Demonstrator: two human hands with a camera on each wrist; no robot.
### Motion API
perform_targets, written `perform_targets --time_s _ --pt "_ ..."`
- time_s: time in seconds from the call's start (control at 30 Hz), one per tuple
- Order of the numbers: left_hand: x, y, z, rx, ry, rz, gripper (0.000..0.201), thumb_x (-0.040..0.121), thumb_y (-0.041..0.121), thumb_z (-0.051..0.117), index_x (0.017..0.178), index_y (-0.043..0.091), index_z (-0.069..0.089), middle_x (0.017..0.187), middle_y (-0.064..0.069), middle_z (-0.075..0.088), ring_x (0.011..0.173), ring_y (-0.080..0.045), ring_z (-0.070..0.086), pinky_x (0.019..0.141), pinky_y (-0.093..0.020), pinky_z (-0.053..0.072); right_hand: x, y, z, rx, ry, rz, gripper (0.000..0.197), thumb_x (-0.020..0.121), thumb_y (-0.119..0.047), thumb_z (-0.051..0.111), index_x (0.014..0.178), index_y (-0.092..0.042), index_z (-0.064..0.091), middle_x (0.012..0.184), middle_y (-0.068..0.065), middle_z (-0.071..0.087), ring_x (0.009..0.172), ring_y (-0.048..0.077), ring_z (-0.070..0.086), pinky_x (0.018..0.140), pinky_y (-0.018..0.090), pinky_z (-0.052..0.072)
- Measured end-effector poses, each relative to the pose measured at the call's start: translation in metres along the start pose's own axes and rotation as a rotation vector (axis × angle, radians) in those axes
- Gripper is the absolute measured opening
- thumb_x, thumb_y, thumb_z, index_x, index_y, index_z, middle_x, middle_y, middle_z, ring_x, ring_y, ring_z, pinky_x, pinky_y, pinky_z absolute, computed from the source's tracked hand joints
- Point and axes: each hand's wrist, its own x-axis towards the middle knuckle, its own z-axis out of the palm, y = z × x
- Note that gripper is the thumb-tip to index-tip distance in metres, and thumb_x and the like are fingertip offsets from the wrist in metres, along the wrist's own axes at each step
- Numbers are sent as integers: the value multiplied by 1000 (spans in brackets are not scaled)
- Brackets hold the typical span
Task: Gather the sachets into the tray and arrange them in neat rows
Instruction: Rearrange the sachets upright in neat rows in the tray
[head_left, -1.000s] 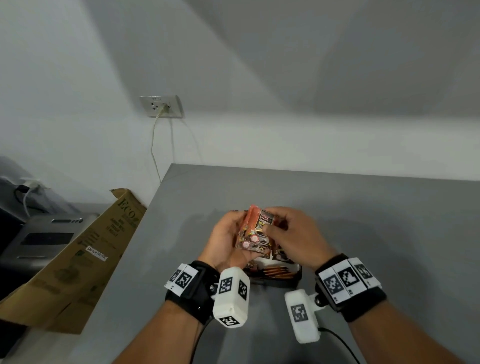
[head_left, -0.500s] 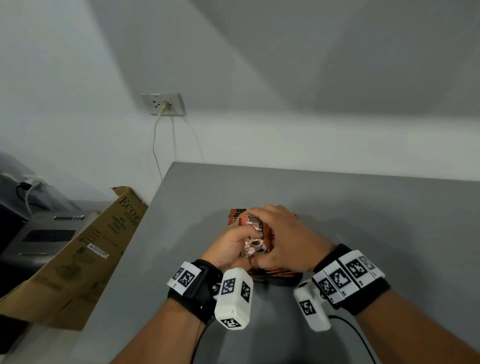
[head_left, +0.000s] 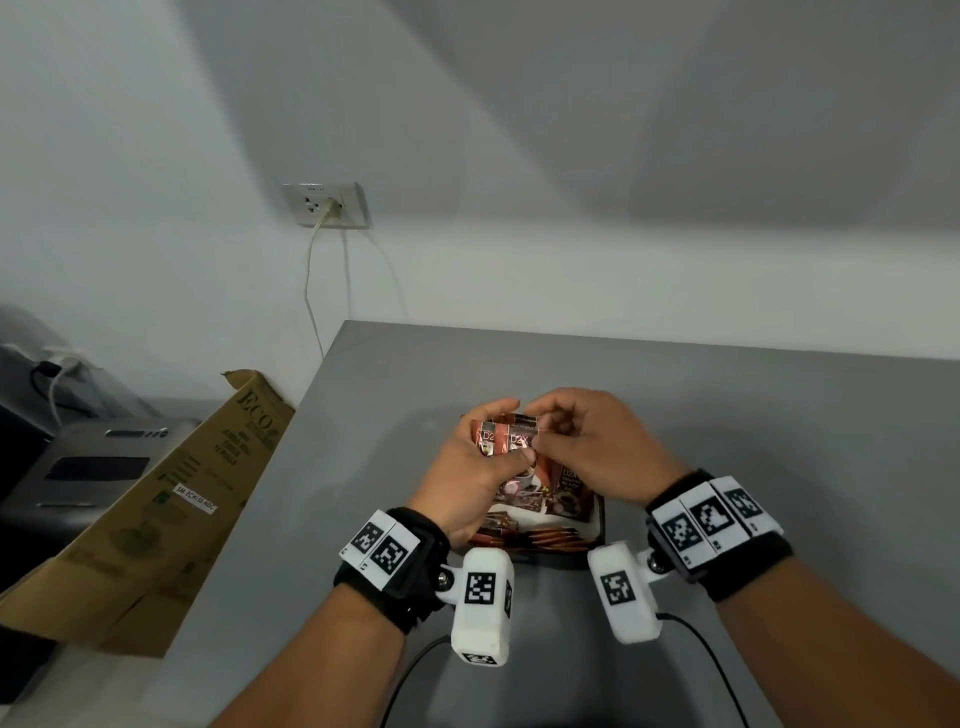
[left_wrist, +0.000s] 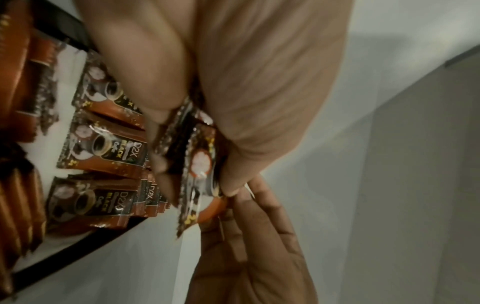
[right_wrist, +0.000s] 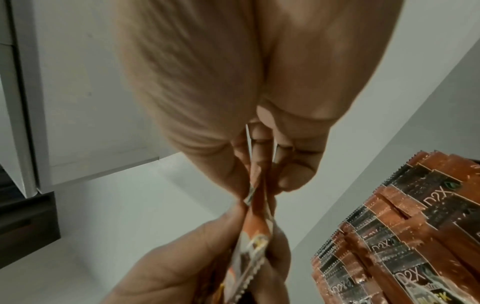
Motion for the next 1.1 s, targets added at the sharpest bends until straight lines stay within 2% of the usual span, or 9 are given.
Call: perform_targets --time_s 0.13,0.23,0.37,0.53,0.63,0.73,0.83,0.93,1.1 --pt "1 0 1 49 67 -17 50 85 -7 70 128 14 54 90 -9 71 66 -17 68 57 -32 54 4 7 -9 -64 14 -9 15 85 -11 74 87 -25 76 78 -11 72 71 1 65 69 15 50" --pt "4 1 -7 7 206 -47 42 90 -6 63 127 9 51 77 -11 63 55 -16 57 52 -32 48 8 27 -17 -169 82 75 19 86 -10 73 82 -29 70 82 -13 70 77 3 65 69 14 47" --pt "5 5 -18 -23 251 -58 37 89 -11 55 121 8 52 76 -13 66 55 -17 57 47 -30 46 5 57 -3 -392 -76 198 20 88 -9 68 86 -29 69 88 -11 66 86 12 66 80 28 56" --pt "2 5 -18 -12 241 -70 34 90 -10 53 119 8 52 79 -14 66 60 -22 55 52 -33 47 3 71 13 -541 -185 179 19 91 -7 61 95 -21 72 95 -7 59 93 16 63 85 32 54" --pt "0 2 -19 8 241 -77 35 90 -11 52 121 6 52 78 -13 66 61 -25 52 55 -35 44 2 76 15 -542 -118 155 17 90 -11 63 102 -19 71 103 -3 62 97 18 62 87 35 54" --pt "-1 1 -22 36 234 -95 38 90 -10 53 123 8 53 78 -11 69 61 -24 53 56 -35 45 -2 73 13 -531 -55 80 9 89 -18 68 97 -20 70 102 -3 60 97 16 58 84 29 50" --pt "-2 0 -23 27 233 -103 39 89 -12 51 123 7 52 75 -8 70 59 -22 53 55 -33 45 -12 63 11 -565 -227 -13 16 93 -20 60 98 -22 76 102 -8 66 100 11 60 85 22 43" --pt "-3 0 -21 17 241 -113 39 89 -13 50 123 6 52 73 -7 70 58 -21 54 55 -33 43 -18 64 15 -661 -387 -17 31 95 -20 50 108 -29 77 112 -14 68 110 11 50 101 31 36" --pt "-4 -2 -19 22 222 -143 43 84 -18 45 118 6 54 78 -9 70 67 -22 58 57 -34 47 -20 74 18 -853 -456 0 35 96 -23 44 118 -30 70 118 -8 59 112 20 42 98 39 32"
